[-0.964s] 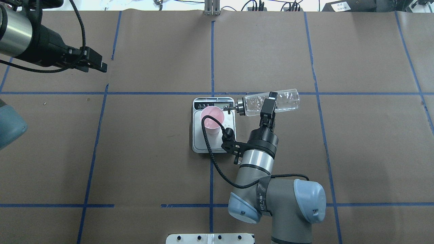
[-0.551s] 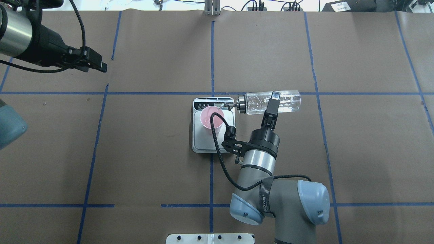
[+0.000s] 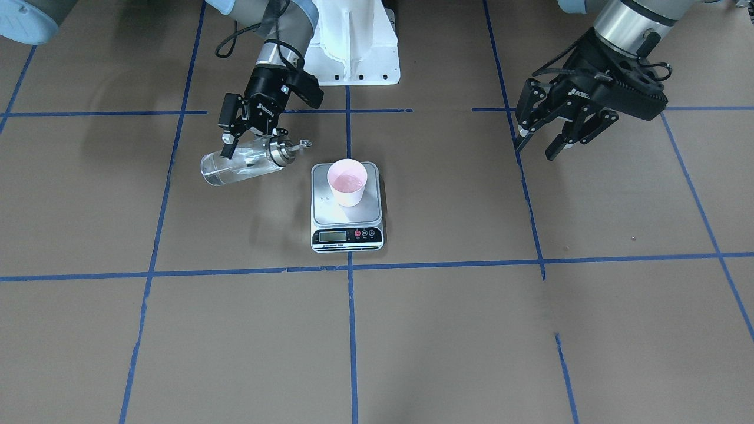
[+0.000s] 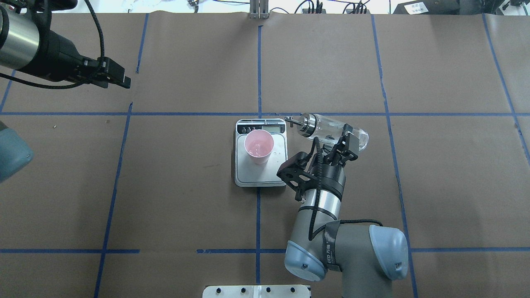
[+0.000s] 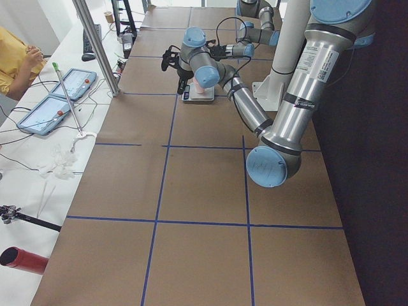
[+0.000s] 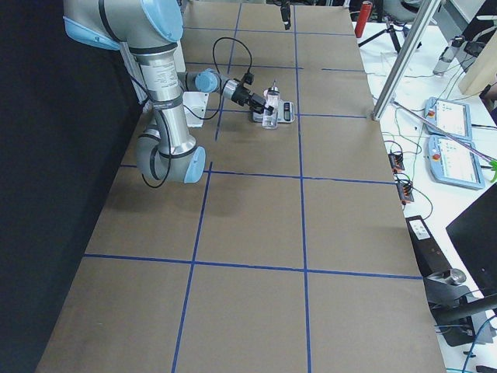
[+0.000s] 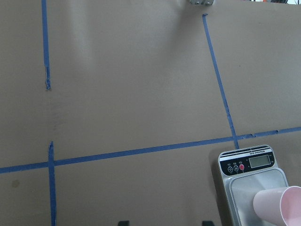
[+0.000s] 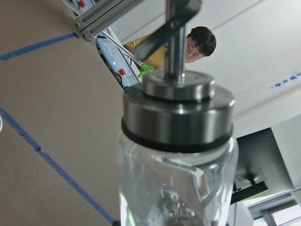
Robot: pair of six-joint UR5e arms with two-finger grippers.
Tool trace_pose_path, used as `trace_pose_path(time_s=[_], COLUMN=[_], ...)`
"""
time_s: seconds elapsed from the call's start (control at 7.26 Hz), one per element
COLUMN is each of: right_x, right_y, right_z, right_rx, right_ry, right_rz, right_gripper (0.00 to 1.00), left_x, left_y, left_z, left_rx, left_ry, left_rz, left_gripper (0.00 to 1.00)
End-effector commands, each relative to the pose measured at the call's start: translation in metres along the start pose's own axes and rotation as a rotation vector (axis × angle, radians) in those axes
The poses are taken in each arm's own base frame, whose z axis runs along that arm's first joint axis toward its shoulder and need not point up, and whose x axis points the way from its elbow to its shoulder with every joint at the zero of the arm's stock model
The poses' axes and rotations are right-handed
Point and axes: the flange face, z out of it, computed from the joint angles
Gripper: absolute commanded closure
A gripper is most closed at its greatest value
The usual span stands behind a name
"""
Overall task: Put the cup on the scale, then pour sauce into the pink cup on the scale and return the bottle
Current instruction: 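Turn the bottle upright with the right gripper and move it back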
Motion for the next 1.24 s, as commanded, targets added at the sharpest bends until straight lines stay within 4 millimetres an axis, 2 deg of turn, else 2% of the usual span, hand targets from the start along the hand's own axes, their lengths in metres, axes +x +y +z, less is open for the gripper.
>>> trace_pose_path(time_s=[0.0,0.28,0.41,0.69,0.83,0.96,1.1], right_x=[0.01,0.026,0.037,0.071,0.084,0.092,0.089], right_y=[0.024,0.052,0.072,0.127,0.144,0.159,0.169], right_z=[0.006,0.022,0.031,0.056,0.066,0.072,0.077], right_rx=[-0.003,0.016,0.015,0.021,0.023,0.022,0.015], right_ry=[-0.138,-0.173,-0.195,-0.213,-0.214,-0.217,-0.211], right_rz=[0.443,0.568,0.695,0.766,0.785,0.798,0.811], right_gripper=[1.0,1.0,1.0,1.0,1.0,1.0,1.0], left_x=[0.0,0.0,0.001,0.0,0.0,-0.001,-0.001], left_y=[0.0,0.0,0.0,0.0,0.0,0.0,0.0], left_z=[0.0,0.0,-0.001,0.0,-0.001,0.0,0.001], left_rx=[0.0,0.0,0.001,0.002,0.002,0.002,0.0], left_ry=[-0.001,0.0,0.001,-0.001,0.001,-0.002,-0.003], left_rz=[-0.001,0.0,0.001,-0.001,0.0,-0.001,-0.003], left_gripper=[0.39,0.39,0.39,0.39,0.39,0.39,0.39])
